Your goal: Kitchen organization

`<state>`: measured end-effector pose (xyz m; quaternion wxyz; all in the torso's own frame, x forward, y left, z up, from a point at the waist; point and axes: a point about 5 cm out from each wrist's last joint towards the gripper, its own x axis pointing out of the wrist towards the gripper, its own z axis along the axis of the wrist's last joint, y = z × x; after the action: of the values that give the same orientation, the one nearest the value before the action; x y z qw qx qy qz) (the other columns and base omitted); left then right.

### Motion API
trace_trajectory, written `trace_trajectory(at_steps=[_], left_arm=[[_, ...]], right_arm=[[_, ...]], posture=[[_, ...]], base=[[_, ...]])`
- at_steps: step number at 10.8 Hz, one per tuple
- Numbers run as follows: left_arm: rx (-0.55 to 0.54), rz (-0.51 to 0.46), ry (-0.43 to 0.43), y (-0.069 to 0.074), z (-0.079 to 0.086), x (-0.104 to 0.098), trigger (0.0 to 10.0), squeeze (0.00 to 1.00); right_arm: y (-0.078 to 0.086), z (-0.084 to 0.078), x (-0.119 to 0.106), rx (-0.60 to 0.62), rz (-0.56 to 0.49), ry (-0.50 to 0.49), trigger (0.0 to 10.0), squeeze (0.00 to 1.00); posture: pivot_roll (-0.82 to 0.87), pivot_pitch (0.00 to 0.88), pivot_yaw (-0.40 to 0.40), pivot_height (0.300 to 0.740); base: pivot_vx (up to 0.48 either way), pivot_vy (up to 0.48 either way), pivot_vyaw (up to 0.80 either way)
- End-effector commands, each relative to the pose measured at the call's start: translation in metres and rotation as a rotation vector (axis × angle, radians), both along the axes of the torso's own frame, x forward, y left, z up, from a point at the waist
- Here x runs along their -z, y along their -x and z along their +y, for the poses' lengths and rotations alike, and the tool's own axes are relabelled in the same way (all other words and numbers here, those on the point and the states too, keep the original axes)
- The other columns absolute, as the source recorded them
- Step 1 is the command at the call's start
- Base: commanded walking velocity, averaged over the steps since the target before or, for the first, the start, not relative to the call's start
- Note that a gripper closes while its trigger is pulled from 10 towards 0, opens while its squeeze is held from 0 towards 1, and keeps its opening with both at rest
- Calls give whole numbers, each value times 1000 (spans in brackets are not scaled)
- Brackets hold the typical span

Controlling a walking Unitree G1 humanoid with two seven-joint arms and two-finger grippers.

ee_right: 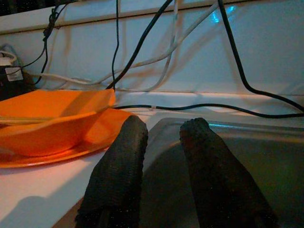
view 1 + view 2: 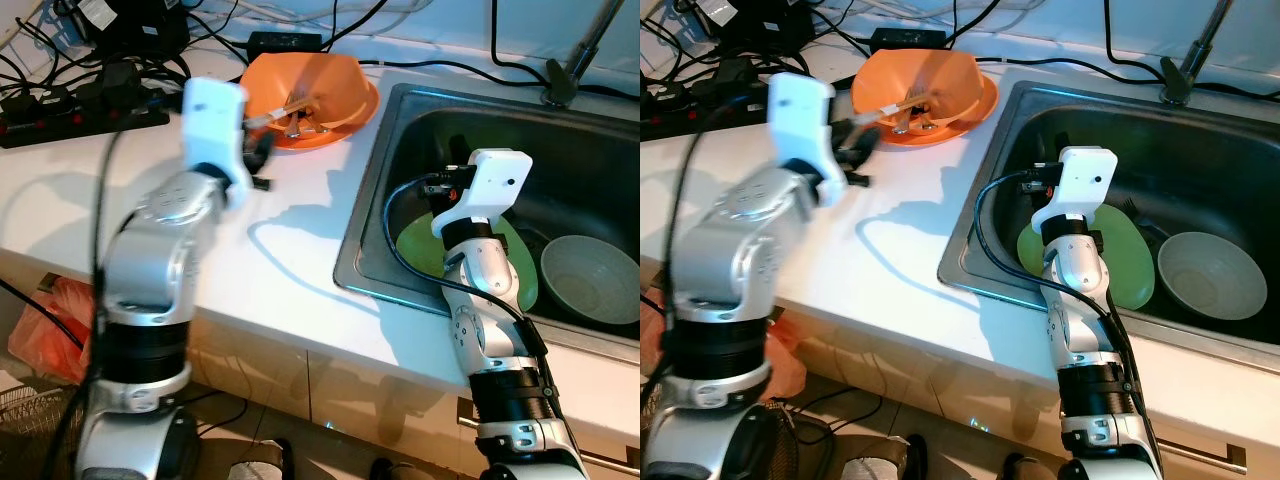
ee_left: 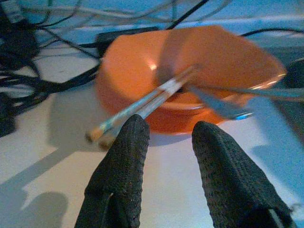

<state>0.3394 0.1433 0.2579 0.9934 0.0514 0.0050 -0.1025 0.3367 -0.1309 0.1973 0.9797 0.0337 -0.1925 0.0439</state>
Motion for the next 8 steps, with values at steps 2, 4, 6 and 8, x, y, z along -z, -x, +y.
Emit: trace_trajectory(at_steps=[2, 4, 6, 8], left_arm=[[-2, 6, 7, -2, 7, 1, 10000, 0], [141, 11, 37, 4, -8, 0, 10000, 0], [184, 28, 65, -2, -16, 13, 10000, 0], [198, 55, 58, -10, -28, 30, 10000, 0]], right_arm=[[0, -1, 8, 3, 29, -12, 10000, 0], [0, -1, 9, 4, 29, -13, 10000, 0], [-1, 1, 9, -1, 30, -15, 10000, 0], [0, -1, 9, 6, 31, -13, 10000, 0]], posture=[[229, 136, 30, 740], [231, 137, 30, 740], [226, 138, 30, 740], [218, 139, 31, 740]], base=[[0, 0, 0], [0, 0, 0], [0, 0, 0], [0, 0, 0]])
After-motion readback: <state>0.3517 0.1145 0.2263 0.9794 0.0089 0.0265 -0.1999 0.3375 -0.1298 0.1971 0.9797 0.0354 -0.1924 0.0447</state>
